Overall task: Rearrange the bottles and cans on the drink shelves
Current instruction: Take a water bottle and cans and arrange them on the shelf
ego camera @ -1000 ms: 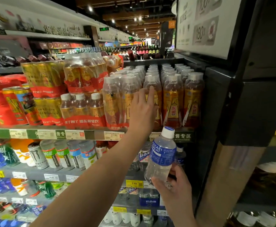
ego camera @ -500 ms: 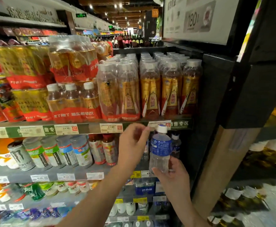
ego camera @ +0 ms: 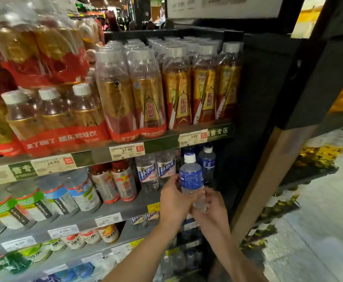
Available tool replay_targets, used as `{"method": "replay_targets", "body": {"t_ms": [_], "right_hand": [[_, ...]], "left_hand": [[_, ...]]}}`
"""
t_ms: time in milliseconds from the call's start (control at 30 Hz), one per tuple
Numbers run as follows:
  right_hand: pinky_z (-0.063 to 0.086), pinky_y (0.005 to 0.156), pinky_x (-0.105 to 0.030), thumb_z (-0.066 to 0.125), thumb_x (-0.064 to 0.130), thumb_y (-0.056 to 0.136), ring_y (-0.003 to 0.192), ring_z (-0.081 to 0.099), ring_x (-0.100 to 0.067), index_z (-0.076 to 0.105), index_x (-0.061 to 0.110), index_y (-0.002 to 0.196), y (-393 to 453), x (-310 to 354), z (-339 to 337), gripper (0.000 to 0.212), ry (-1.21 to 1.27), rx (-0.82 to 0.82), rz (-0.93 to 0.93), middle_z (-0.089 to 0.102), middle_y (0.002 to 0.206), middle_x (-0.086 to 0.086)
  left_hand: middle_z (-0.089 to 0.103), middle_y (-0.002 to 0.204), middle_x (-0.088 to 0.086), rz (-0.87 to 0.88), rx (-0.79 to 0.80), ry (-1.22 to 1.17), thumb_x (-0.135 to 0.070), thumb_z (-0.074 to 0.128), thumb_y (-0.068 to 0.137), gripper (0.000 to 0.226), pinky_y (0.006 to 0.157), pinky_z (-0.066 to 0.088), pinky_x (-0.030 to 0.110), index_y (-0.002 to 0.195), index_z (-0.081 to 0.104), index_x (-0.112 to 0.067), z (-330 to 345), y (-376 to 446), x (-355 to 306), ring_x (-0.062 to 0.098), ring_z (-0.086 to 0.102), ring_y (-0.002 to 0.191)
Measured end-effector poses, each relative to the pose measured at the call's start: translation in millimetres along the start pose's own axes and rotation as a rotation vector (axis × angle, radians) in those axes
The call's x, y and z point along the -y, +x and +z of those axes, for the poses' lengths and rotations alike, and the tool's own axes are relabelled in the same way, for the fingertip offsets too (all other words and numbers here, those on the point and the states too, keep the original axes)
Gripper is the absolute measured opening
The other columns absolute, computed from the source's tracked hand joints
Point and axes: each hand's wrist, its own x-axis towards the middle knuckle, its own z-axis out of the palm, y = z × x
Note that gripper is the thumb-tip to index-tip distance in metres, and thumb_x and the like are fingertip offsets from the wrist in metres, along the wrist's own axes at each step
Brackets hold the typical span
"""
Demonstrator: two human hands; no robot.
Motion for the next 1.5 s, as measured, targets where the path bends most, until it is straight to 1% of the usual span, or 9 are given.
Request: {"method": "replay_targets", "body": {"t_ms": [133,200,367,467,633,800,967,1100,1500], "right_hand": [[0.041,0.087,-0.007,0.065,0.009,0.085,0.112,0.057,-0.014,0.059,0.016,0.130,19,-12,-17,0.046,-0.033,-0.011,-0.095,0.055,0.120,0.001],[0.036,0.080,0.000,0.059,0.000,0.090,0.111,0.058,-0.023,0.059,0.008,0.129,36,-16,-24,0.040,-0.063,-0.106,-0.063,0.055,0.120,-0.007],[0.038,0.108,-0.028,0.061,0.004,0.089,0.131,0.049,-0.027,0.042,0.007,0.146,80,-19,-19,0.060,-0.179,-0.147,-0.142,0.050,0.142,-0.015],[0.047,0.107,-0.042,0.067,0.005,0.087,0.133,0.051,-0.030,0.026,0.008,0.154,99,-24,-9,0.078,-0.216,-0.090,-0.099,0.048,0.147,-0.017],[0.056,0.093,-0.038,0.074,0.024,0.088,0.121,0.062,-0.030,0.020,0.007,0.156,109,-32,-3,0.088,-0.274,-0.104,-0.086,0.058,0.139,-0.019],[0.051,0.091,-0.033,0.074,0.010,0.087,0.118,0.063,-0.030,0.020,0.013,0.153,113,-32,-2,0.085,-0.085,-0.090,-0.039,0.059,0.135,-0.017],[0.048,0.100,-0.040,0.075,0.008,0.085,0.129,0.055,-0.032,0.020,0.014,0.154,122,-39,-3,0.088,-0.062,-0.072,-0.024,0.054,0.142,-0.016],[0.046,0.106,-0.047,0.077,0.011,0.084,0.133,0.050,-0.036,0.027,0.009,0.154,121,-46,-1,0.086,-0.119,-0.031,-0.037,0.049,0.145,-0.020],[0.049,0.103,-0.050,0.077,0.016,0.084,0.135,0.047,-0.037,0.024,0.012,0.155,103,-42,6,0.089,-0.081,-0.083,-0.054,0.044,0.150,-0.019]], "left_hand": [[0.068,0.106,-0.021,0.005,-0.088,-0.087,-0.026,0.092,0.067,0.057,0.082,0.053,0.015,0.114,0.060,-0.031,17,12,4,-0.013,0.063,0.093],[0.070,0.111,-0.014,-0.005,-0.156,-0.104,-0.029,0.091,0.068,0.059,0.088,0.056,0.027,0.119,0.061,-0.029,30,16,7,-0.005,0.065,0.099],[0.063,0.129,-0.014,-0.053,-0.346,-0.068,-0.025,0.090,0.071,0.076,0.101,0.050,0.028,0.136,0.051,-0.031,58,23,14,0.007,0.062,0.119],[0.060,0.131,-0.016,-0.050,-0.372,-0.035,-0.021,0.089,0.074,0.070,0.104,0.049,0.027,0.131,0.050,-0.034,67,30,21,0.004,0.058,0.122],[0.048,0.131,-0.003,-0.053,-0.424,0.061,-0.022,0.087,0.077,0.072,0.097,0.038,0.009,0.140,0.052,-0.019,74,37,28,0.005,0.050,0.118],[0.049,0.139,-0.012,-0.106,-0.400,0.064,-0.018,0.087,0.077,0.081,0.098,0.032,0.000,0.146,0.046,-0.027,82,38,39,-0.003,0.045,0.126],[0.062,0.119,-0.017,-0.184,-0.440,-0.003,-0.024,0.089,0.074,0.061,0.085,0.050,0.016,0.118,0.049,-0.041,86,41,40,-0.001,0.061,0.109],[0.053,0.099,-0.011,-0.191,-0.462,0.025,-0.026,0.087,0.074,0.047,0.064,0.041,0.011,0.103,0.050,-0.028,90,43,41,0.003,0.055,0.082],[0.060,0.090,-0.003,-0.182,-0.452,0.040,-0.010,0.079,0.081,0.034,0.065,0.043,0.016,0.092,0.050,-0.025,74,38,56,0.005,0.059,0.079]]}}
